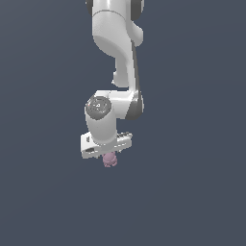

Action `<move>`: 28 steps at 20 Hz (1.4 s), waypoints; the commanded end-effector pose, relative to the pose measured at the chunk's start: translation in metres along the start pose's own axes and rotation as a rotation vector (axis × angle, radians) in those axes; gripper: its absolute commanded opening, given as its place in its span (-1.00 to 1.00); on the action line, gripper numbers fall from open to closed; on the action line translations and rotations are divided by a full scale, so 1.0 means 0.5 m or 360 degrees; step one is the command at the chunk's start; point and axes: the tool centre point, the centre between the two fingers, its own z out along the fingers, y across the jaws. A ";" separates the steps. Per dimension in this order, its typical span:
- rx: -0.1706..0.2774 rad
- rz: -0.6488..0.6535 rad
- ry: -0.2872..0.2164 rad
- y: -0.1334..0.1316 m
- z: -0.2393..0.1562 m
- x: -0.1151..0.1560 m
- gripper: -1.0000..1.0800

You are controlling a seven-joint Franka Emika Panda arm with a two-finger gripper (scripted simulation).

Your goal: Pick up the object and move it to a goal position.

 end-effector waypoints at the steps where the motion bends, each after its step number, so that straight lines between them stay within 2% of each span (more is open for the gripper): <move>1: -0.0001 -0.0009 -0.0001 0.003 0.004 0.001 0.92; 6: 0.0000 -0.0003 -0.0001 0.002 0.015 0.000 0.92; 15: -0.0001 -0.0010 -0.0001 0.002 0.097 -0.002 0.92; 20: -0.0001 -0.0010 -0.0001 0.003 0.104 0.001 0.92; 21: -0.0001 -0.0010 -0.0001 0.003 0.104 0.001 -1.00; 28: -0.0001 -0.0010 -0.0001 0.003 0.104 0.001 -1.00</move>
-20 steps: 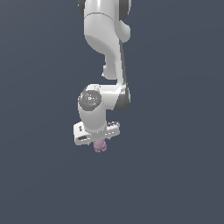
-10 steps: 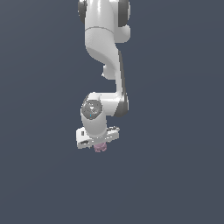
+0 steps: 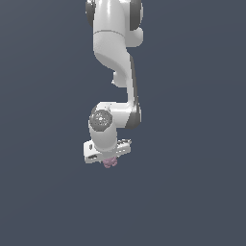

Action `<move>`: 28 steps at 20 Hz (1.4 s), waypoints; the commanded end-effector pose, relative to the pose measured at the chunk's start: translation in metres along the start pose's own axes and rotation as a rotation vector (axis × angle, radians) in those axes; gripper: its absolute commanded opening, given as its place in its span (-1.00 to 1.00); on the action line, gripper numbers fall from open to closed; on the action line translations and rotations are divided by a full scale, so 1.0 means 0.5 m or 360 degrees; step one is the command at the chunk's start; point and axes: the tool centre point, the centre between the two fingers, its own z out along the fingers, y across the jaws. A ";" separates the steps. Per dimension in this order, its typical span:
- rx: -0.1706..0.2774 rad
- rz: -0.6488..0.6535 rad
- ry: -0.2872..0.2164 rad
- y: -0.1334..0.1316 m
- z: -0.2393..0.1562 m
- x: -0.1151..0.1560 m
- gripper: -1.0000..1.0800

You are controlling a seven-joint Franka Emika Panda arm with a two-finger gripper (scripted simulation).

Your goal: Pick up the object and move it to a goal position.

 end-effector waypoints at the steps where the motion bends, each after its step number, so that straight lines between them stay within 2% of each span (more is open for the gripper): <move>1: 0.0000 0.0000 0.0001 0.000 0.000 0.000 -1.00; 8: 0.0000 0.0000 0.0001 0.004 -0.014 -0.004 -1.00; 14: 0.0000 0.0000 0.0001 0.021 -0.069 -0.019 -1.00; 20: 0.0000 0.0000 0.0001 0.053 -0.171 -0.047 -1.00; 28: 0.0000 0.0000 0.0001 0.108 -0.352 -0.094 -1.00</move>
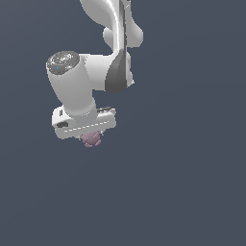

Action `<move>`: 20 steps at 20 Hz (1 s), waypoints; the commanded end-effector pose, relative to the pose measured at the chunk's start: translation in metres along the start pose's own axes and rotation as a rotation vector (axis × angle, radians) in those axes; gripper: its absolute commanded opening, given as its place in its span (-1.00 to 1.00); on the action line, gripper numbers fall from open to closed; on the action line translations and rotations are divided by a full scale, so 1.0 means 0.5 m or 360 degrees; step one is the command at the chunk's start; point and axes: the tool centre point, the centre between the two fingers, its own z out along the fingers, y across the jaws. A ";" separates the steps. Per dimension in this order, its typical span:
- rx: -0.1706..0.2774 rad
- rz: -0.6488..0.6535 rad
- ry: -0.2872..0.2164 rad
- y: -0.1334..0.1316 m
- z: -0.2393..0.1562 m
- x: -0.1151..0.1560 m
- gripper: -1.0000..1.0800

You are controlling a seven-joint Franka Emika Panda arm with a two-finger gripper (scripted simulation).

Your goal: Pick up the object and move it to a goal position.

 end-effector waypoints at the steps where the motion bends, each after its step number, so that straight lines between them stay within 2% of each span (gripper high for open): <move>1: 0.0001 0.0000 0.0000 0.017 -0.058 -0.016 -1.00; 12: 0.0001 -0.0001 0.0000 0.094 -0.297 -0.073 -1.00; 20: 0.0000 -0.0001 0.0000 0.130 -0.402 -0.094 -1.00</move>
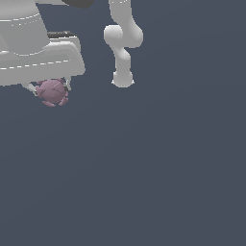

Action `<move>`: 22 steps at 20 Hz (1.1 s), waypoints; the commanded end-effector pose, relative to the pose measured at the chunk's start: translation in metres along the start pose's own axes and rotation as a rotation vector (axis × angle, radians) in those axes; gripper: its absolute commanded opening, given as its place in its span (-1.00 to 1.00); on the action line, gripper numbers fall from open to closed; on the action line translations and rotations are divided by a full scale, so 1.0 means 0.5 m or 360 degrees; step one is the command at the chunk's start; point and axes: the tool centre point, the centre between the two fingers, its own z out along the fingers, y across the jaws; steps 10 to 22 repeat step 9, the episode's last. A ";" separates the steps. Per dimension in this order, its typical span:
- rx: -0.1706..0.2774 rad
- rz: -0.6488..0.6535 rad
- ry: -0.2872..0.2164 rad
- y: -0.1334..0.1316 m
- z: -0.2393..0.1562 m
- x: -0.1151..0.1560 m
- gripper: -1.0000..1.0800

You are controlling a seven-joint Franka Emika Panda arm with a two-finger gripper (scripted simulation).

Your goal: Pick up the object and move it to a goal position.

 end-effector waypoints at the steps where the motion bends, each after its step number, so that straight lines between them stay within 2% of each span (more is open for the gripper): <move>1: 0.0001 -0.0001 -0.0002 0.008 -0.023 -0.005 -1.00; 7: 0.0001 -0.0001 -0.0002 0.017 -0.048 -0.009 -1.00; 22: 0.0001 -0.0001 -0.0002 0.018 -0.050 -0.009 -1.00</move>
